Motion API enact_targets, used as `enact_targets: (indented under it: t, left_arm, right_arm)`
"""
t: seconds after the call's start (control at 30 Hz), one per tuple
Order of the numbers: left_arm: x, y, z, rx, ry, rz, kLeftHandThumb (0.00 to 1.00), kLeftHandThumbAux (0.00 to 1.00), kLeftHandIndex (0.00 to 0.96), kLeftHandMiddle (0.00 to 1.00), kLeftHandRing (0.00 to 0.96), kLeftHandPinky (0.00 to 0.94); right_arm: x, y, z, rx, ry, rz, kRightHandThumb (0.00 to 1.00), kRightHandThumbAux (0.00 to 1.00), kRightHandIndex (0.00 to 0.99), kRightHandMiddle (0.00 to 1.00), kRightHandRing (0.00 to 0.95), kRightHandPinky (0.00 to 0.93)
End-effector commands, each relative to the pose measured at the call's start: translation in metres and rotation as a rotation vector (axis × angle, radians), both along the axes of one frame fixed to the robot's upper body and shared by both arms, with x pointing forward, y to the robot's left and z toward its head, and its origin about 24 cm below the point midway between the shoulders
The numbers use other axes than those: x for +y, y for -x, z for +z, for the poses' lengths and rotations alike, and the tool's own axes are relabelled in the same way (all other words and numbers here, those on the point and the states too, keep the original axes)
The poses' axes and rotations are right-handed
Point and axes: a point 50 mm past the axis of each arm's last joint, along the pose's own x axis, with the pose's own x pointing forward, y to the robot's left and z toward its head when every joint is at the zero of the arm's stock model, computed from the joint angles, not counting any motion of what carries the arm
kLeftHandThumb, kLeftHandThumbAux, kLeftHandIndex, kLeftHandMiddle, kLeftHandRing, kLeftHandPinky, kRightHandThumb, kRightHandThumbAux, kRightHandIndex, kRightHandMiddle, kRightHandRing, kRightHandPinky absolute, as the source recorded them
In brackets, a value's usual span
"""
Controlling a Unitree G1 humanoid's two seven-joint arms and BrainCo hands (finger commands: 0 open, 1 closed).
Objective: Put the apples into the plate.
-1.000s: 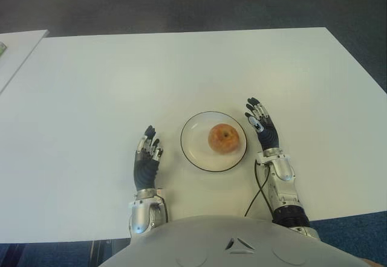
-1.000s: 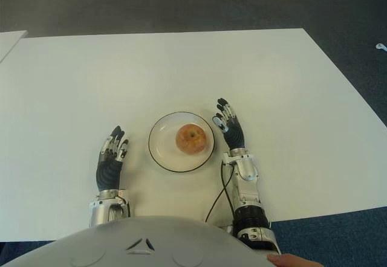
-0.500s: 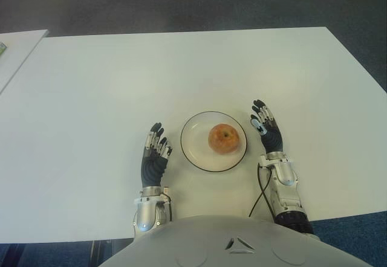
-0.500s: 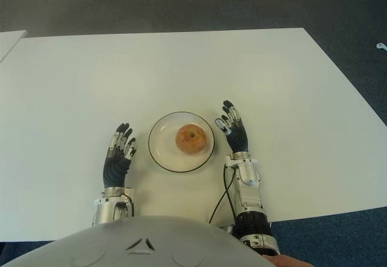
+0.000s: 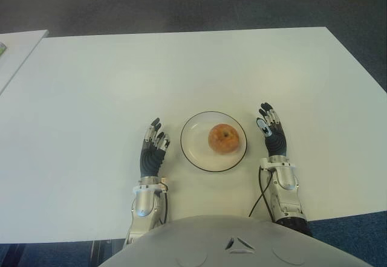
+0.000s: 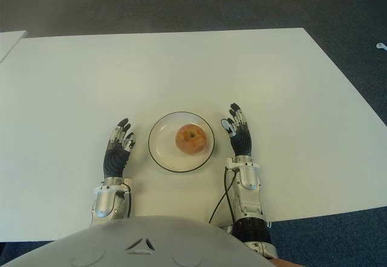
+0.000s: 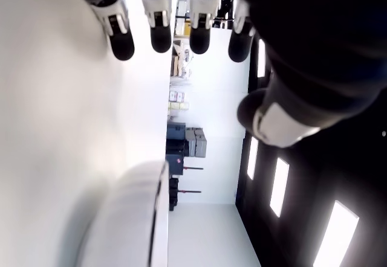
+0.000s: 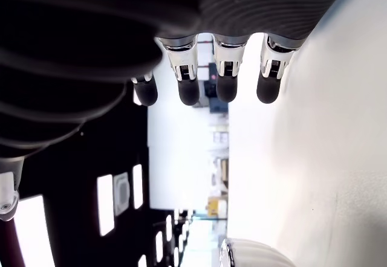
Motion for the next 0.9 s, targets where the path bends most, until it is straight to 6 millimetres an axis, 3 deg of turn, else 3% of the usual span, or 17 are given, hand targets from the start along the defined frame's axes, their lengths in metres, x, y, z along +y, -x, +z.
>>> enact_targets:
  t: [0.03,0.63,0.9]
  left_arm:
    - [-0.008,-0.001,-0.016,0.046,0.014,0.018,0.000,0.637,0.048,0.016,0.000,0.000]
    - [-0.001,-0.011,-0.024,0.010,-0.047,-0.059,0.000,0.635,0.013,0.000,0.000,0.000]
    - [-0.002,-0.010,-0.026,0.024,-0.039,-0.072,0.000,0.582,0.010,0.000,0.000,0.000]
  right_arm:
    - [-0.001,0.016,-0.019,0.114,-0.052,-0.032,0.112,0.439,0.000,0.000,0.000,0.000]
    - [0.004,0.023,-0.021,0.121,-0.088,-0.048,0.133,0.461,0.000,0.000,0.000,0.000]
    - [0.005,0.026,-0.023,0.131,-0.109,-0.045,0.143,0.454,0.000,0.000,0.000,0.000]
